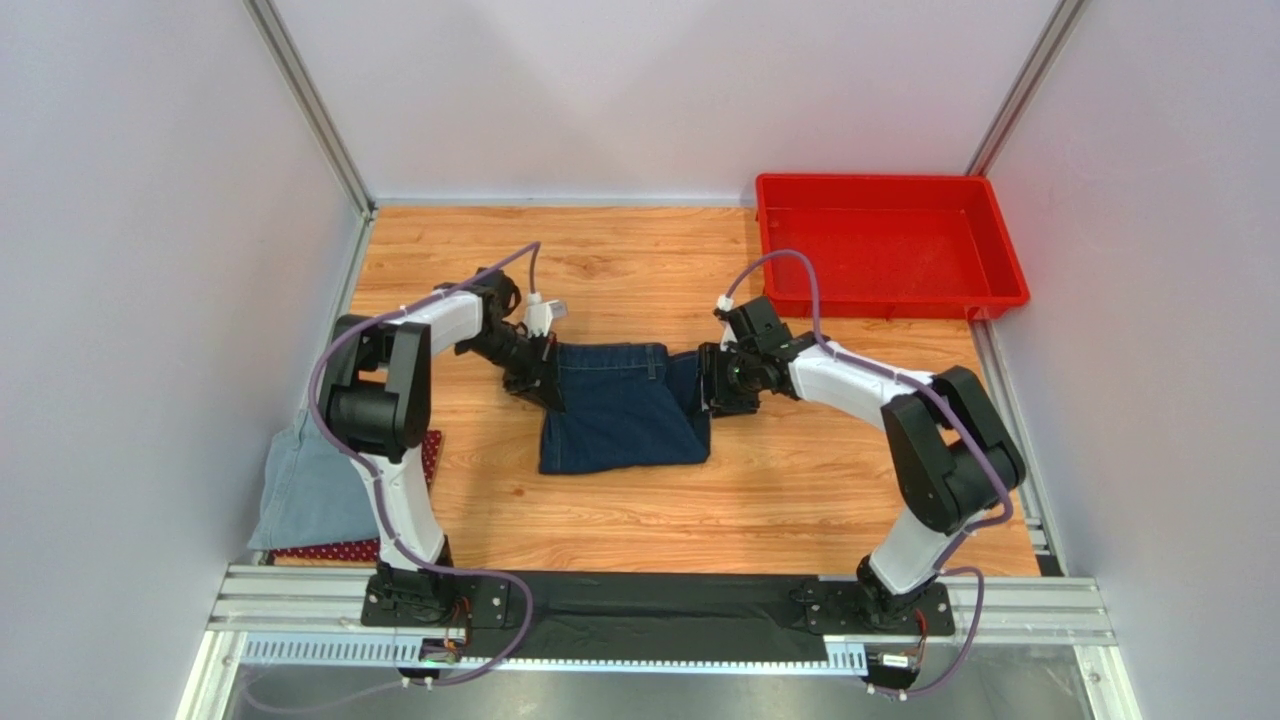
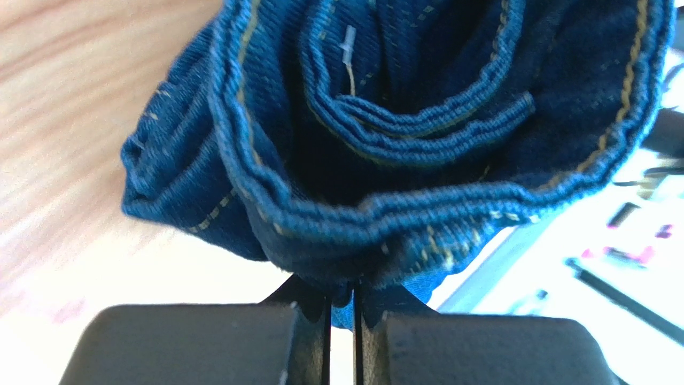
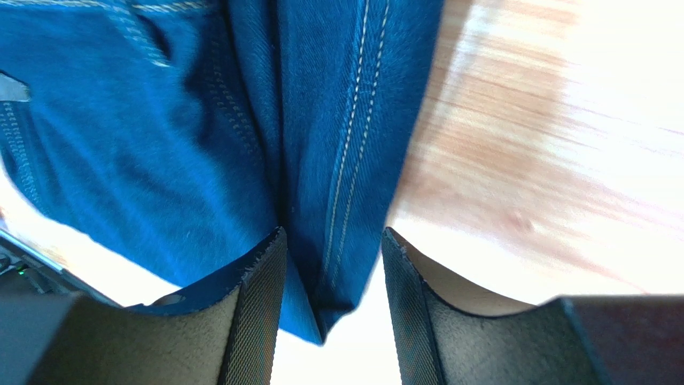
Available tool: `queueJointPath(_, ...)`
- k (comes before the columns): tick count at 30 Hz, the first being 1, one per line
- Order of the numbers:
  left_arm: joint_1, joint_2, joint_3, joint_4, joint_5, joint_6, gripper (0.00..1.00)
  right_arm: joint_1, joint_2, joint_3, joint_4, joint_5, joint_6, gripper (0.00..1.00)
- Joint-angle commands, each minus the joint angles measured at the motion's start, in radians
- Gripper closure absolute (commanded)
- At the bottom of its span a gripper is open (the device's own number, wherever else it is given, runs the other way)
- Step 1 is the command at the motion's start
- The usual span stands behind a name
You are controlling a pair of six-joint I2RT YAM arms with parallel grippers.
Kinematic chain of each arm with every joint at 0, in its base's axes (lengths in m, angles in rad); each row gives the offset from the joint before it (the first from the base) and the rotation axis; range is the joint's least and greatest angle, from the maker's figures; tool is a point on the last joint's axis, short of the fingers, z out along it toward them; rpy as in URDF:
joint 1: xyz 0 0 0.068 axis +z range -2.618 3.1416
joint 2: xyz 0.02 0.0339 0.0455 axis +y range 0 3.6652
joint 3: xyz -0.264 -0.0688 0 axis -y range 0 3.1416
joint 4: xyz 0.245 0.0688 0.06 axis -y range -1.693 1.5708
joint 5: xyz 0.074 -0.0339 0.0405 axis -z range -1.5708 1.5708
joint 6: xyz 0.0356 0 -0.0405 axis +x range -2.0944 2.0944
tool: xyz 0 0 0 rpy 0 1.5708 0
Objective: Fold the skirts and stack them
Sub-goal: Pick up the skirt from the center of the board.
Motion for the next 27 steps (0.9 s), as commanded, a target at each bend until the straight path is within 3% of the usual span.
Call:
queueJointPath(1,-0.004,-0.153,-0.025,-0.015,-0.146,0.135,1.00,-0.012,-0.113,0.020,-0.033,0.061,-0.042,0.51)
queueJointPath(8,-0.003,-0.413,-0.135,-0.153,-0.484,0.382,1.00,-0.026,-0.205,0.072,-0.125,0.139,-0.104,0.52)
queueJointPath(18,-0.003,-0.660,-0.195,-0.412,-0.910,0.486,1.00,-0.027,-0.228,0.096,-0.140,0.164,-0.128,0.51)
queueJointPath(27,-0.003,-0.824,-0.074,-0.596,-1.022,0.486,1.00,-0.027,-0.242,0.081,-0.139,0.182,-0.136,0.51)
